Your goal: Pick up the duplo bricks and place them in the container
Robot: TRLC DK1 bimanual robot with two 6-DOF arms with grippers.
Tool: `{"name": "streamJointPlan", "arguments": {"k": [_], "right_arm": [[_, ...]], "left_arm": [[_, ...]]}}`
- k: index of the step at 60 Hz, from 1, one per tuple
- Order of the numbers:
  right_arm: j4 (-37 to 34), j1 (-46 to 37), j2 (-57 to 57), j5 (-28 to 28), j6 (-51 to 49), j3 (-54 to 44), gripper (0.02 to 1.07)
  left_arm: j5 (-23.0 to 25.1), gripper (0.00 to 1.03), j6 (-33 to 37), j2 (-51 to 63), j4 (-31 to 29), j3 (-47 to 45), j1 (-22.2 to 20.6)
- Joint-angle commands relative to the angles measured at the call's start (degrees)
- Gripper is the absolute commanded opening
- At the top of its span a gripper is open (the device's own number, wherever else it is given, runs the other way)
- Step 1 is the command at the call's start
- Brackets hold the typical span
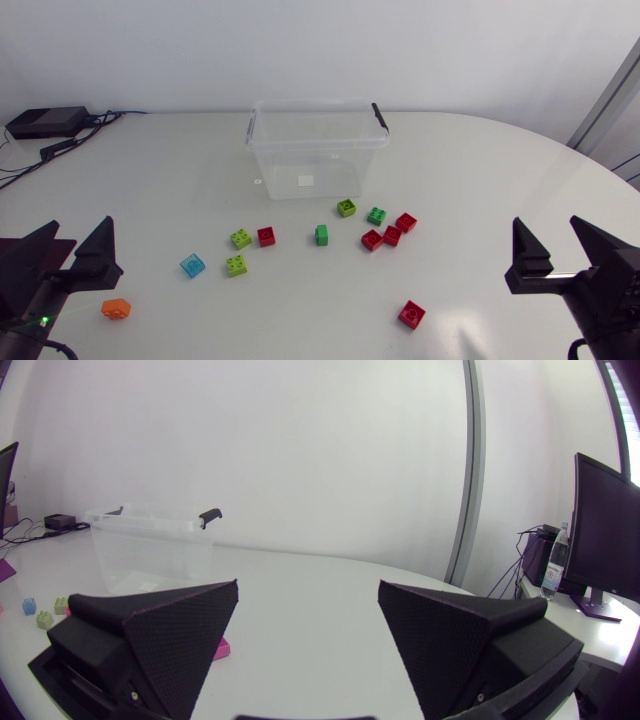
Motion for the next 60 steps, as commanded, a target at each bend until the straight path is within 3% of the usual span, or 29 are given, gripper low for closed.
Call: {"name": "streamJointPlan", "arguments": {"k": [1,28,38,47,54,60], "right_arm": [[0.0,0.3,-0.3,-0.5,0.4,-1.2,1.03],[0.0,1.0,-0.4,-0.5,0.3,-1.2,1.03],[-0.5,2.4,0.1,-0.5,0.4,0.6,1.03],[-0.4,4.0,5.9,-0.5,1.0,4.0,1.02],[-1.0,4.2,14.7,-0.4,1.7,8.5,1.02],[-3.7,4.2,21.4,-0.2,2.6,12.6,1.02]], "left_arm": [[0.3,0.99,-0.9,-0.6,0.1,-1.0,-0.3],[0.3,0.99,-0.8,-0.7,0.2,-0.6,-0.8],[0.4,0.99,-0.8,-0.3,-6.0,5.7,-1.5],[0.4,0.97,-0.9,6.8,-7.4,12.2,-1.9],[0.4,0.93,-2.2,16.3,-12.8,19.5,-2.1],[0.3,0.93,-4.4,29.0,-23.9,28.8,-1.5]]}}
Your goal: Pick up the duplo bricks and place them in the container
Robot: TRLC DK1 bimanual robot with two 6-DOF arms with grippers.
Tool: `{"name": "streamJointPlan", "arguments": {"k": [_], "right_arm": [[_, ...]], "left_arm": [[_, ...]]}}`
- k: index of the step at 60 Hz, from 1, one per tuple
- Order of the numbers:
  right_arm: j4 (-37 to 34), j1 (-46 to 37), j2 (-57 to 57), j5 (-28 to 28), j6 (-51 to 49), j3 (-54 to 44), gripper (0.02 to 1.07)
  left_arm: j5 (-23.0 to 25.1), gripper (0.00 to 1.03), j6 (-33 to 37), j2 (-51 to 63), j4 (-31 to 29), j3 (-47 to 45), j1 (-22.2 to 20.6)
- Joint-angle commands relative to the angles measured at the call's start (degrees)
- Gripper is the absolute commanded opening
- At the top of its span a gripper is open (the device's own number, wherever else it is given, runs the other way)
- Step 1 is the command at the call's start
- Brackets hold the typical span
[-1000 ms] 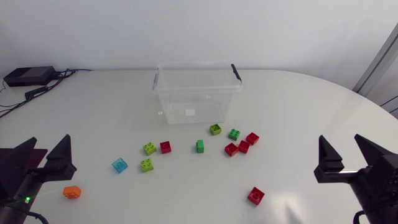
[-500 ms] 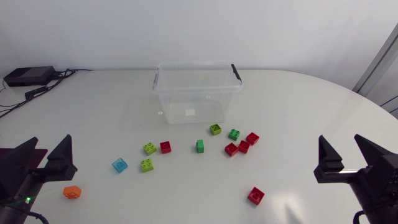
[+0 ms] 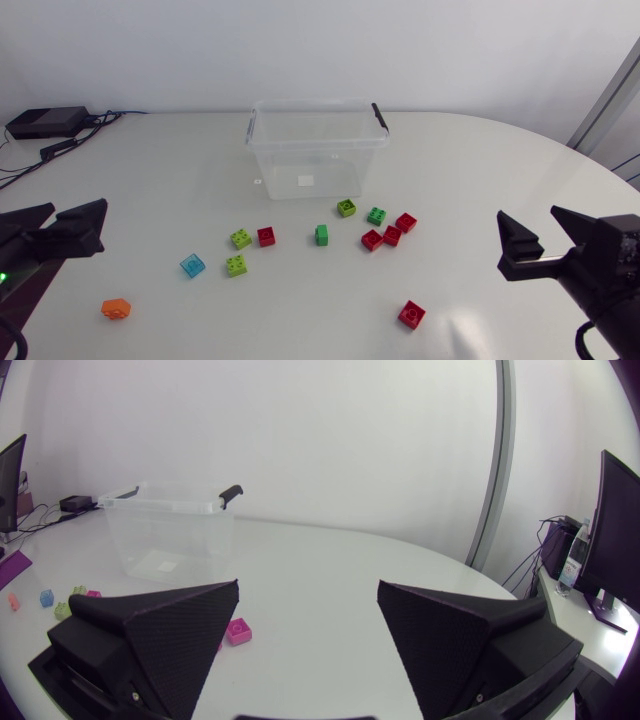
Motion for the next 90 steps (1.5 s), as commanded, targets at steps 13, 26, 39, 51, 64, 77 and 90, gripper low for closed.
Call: {"name": "streamJointPlan", "arguments": {"k": [13,26,39,51,64,77,90], "right_arm": [[-16.6,0.5,20.9,1.3,2.4,16.4,1.02],[-28.1,2.1,30.0,-1.4,0.5,23.4,1.02],[-28.1,1.8,33.1,-7.6,-0.4,22.5,1.02],[-29.4,2.1,38.3,-9.2,-1.5,24.1,1.02],[-29.3,2.1,38.9,-8.7,-3.3,23.5,1.02],[-28.8,1.5,38.5,-8.7,-4.6,22.1,1.02],[-27.9,1.6,38.6,-9.3,-7.4,21.3,1.02]], "left_arm": [[0.4,0.93,0.7,37.4,-30.0,23.4,3.3],[0.6,0.86,-0.1,46.8,-33.3,21.5,2.6],[1.0,0.86,-1.5,60.7,-36.0,21.3,5.9],[1.0,0.85,-3.3,67.1,-36.7,21.2,8.7],[1.0,0.66,-6.0,71.2,-32.7,20.4,10.7],[1.0,0.46,-7.6,71.1,-28.0,19.0,10.7],[1.0,0.34,-7.5,69.1,-26.6,17.2,9.7]]}}
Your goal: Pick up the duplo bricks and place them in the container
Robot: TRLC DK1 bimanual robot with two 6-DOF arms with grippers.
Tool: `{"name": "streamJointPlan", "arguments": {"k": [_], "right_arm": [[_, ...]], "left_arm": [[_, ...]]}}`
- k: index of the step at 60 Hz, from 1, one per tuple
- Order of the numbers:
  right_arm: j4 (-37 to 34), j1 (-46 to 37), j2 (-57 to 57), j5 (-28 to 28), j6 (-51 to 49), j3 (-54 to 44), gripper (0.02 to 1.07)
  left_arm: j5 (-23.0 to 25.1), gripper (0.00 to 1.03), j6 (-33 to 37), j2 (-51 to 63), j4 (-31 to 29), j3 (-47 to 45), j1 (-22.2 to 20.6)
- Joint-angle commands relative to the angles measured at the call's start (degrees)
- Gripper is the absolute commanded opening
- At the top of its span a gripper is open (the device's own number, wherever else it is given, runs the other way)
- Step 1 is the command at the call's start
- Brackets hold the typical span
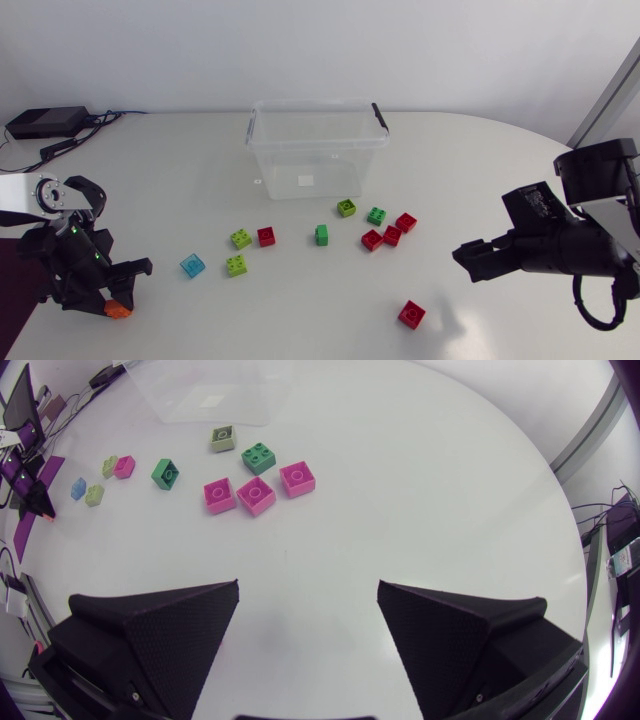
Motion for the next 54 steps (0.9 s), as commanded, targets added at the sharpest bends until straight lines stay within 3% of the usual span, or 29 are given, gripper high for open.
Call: {"name": "streamJointPlan", "arguments": {"k": [1,12,23,37,47,54], "right_arm": [[0.9,-0.1,0.1,-0.3,-3.7,-1.6,1.02],[-5.1,4.1,2.5,-0.7,-12.1,-0.5,1.02],[-9.8,14.1,5.4,-0.8,-12.3,0.5,1.02],[-5.9,26.1,13.4,3.1,-10.7,-0.4,1.02],[-2.6,25.8,19.0,3.5,-12.2,0.4,1.01],[0.5,24.8,23.9,3.5,-13.9,0.6,0.92]], "left_arm": [[0.3,0.32,-1.0,-2.1,0.1,-2.4,-1.6],[0.3,0.27,0.7,-11.1,-0.4,-2.1,-8.9],[0.3,0.27,3.2,-18.2,-0.9,3.4,-15.7],[0.6,0.27,4.1,-19.1,5.3,9.5,-21.5],[2.2,0.28,5.6,-19.5,10.1,12.6,-25.7],[4.8,0.28,6.3,-18.5,14.5,17.0,-28.7]]}}
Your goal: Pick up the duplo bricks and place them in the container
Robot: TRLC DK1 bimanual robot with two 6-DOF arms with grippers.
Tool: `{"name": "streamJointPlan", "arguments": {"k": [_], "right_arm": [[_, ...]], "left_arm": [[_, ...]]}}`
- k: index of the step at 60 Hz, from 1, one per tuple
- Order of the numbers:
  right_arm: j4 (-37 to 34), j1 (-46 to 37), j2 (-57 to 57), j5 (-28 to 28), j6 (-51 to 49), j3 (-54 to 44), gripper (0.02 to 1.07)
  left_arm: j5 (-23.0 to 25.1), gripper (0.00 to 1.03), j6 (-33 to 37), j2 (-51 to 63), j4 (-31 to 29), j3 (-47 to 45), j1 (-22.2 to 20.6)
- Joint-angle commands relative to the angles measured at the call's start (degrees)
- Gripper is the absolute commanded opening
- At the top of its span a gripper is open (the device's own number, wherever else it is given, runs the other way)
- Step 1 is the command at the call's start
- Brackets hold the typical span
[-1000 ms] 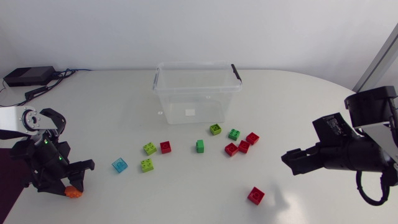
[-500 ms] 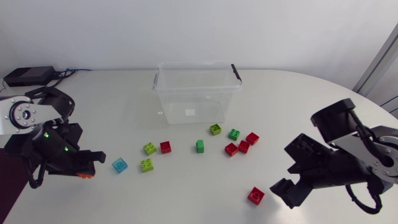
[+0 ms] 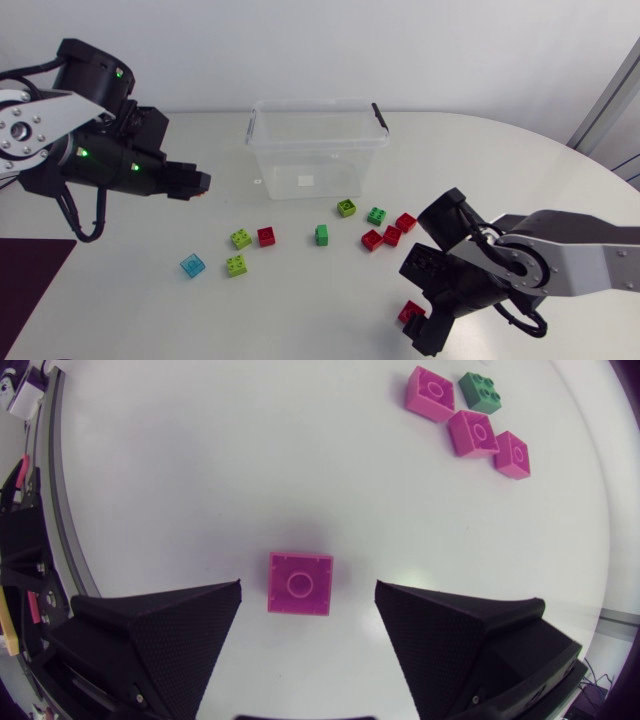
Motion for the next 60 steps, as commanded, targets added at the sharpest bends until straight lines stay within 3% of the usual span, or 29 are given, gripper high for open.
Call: {"name": "streamJointPlan", "arguments": {"k": [1,5,6,9,19,36,49,54,57,60], "right_arm": [[1.5,-0.2,2.2,0.2,-1.9,0.3,0.90],[2.3,0.2,2.9,0.1,-2.7,0.1,0.72],[2.8,0.4,2.9,-0.3,-2.7,0.0,0.60],[3.4,0.4,2.9,-1.3,-2.7,0.2,0.40],[2.8,0.2,5.0,-2.1,-2.5,1.1,0.25],[-5.1,0.3,-1.1,-3.1,-1.5,7.4,0.24],[-6.7,-1.8,-2.8,-5.6,-1.4,13.9,0.24],[-5.9,-3.8,-1.4,-7.0,-1.1,16.6,0.24],[-5.4,-4.9,-0.6,-7.2,-1.0,18.4,0.24],[-5.2,-5.2,-0.2,-7.4,-1.0,20.0,0.24]], "left_arm": [[1.2,0.28,1.0,0.9,2.1,3.7,-1.2],[1.8,0.28,1.3,2.9,2.6,5.9,-2.1],[1.9,0.28,1.4,3.6,3.0,6.4,-2.6],[2.2,0.28,1.4,5.8,4.3,7.6,-3.1],[3.4,0.28,1.5,11.6,8.2,11.7,-5.8],[3.8,0.30,0.3,23.4,13.4,24.6,-7.3],[3.7,0.38,-0.1,31.9,24.2,29.7,-5.7],[1.3,0.52,0.1,35.4,24.2,33.0,-5.1],[0.0,0.72,0.3,37.3,23.8,35.4,-4.3],[-0.1,0.82,0.3,37.8,23.8,35.9,-3.9]]}}
